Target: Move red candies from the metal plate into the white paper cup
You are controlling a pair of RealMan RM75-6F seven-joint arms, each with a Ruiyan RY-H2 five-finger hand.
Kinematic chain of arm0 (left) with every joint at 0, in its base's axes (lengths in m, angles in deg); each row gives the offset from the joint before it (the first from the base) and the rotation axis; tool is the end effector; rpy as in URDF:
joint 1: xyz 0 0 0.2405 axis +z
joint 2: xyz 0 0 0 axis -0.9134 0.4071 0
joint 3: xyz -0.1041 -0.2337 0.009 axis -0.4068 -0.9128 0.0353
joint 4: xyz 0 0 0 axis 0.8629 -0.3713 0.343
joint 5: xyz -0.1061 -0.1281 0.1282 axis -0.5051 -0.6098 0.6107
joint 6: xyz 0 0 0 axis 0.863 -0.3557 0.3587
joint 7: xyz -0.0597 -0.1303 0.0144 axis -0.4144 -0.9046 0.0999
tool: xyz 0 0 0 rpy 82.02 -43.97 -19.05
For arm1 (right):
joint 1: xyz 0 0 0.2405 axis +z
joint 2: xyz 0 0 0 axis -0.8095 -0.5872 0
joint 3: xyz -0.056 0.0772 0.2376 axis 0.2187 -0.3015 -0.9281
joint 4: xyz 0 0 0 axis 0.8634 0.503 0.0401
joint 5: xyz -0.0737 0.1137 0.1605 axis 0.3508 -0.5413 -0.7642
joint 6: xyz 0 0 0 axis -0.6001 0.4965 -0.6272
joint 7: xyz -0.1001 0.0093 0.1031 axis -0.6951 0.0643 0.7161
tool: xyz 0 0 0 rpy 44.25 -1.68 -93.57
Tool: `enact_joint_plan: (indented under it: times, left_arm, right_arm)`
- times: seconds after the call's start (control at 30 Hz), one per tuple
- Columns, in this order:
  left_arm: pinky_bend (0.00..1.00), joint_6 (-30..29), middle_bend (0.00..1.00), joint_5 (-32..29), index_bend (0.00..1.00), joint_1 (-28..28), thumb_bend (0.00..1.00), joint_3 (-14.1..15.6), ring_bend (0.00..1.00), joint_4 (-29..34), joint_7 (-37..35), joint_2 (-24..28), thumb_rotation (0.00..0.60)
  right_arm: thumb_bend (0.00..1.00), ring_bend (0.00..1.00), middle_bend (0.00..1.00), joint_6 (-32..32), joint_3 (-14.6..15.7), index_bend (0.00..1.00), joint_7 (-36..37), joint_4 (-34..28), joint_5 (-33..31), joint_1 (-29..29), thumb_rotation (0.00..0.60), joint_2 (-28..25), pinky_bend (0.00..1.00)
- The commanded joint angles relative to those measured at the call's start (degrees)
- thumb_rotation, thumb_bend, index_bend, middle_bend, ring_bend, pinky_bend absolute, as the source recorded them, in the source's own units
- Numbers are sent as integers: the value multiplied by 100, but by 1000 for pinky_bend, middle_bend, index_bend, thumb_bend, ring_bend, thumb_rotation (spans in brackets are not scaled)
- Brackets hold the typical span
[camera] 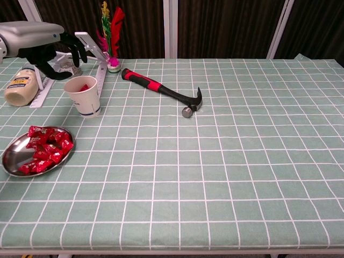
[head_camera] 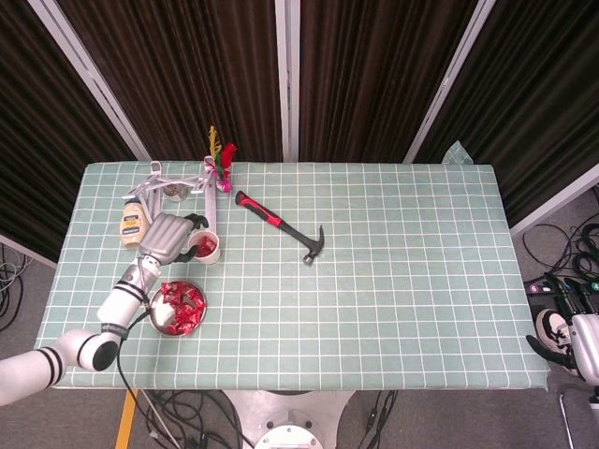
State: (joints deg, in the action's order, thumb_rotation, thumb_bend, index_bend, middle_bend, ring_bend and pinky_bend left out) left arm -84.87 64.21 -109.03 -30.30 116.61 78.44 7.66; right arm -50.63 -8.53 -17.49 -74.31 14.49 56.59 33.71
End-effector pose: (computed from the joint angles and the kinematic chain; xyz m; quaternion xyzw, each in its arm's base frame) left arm -0.1914 0.3839 0.0411 -0.7370 -0.3620 -0.3382 0.4597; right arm -0.3233 -0.1669 0.2042 0.5832 -0.4106 0.3938 0.5798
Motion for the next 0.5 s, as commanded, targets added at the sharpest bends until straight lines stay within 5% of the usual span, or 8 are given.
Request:
enact_joint_plan:
  times: [0.03,0.23,0.5]
  left_arm:
    - [1000,-645,482,383,438,469,373,238,921,653,-124,401,600]
    - [1000,-1139,520,963,473,963,355,784,924,1164,-61,605,600]
    - [1000,-850,513,1178,460,1048,269,1169,924,959,201,181,600]
  right_arm:
    - [101,98,196,9,-1,80,1,1,12,10,600,7,360]
    - [101,98,196,37,11,80,-11,-5,81,49,600,34,360]
    - [101,98,196,-29,32,80,-62,-67,115,13,600,2,360]
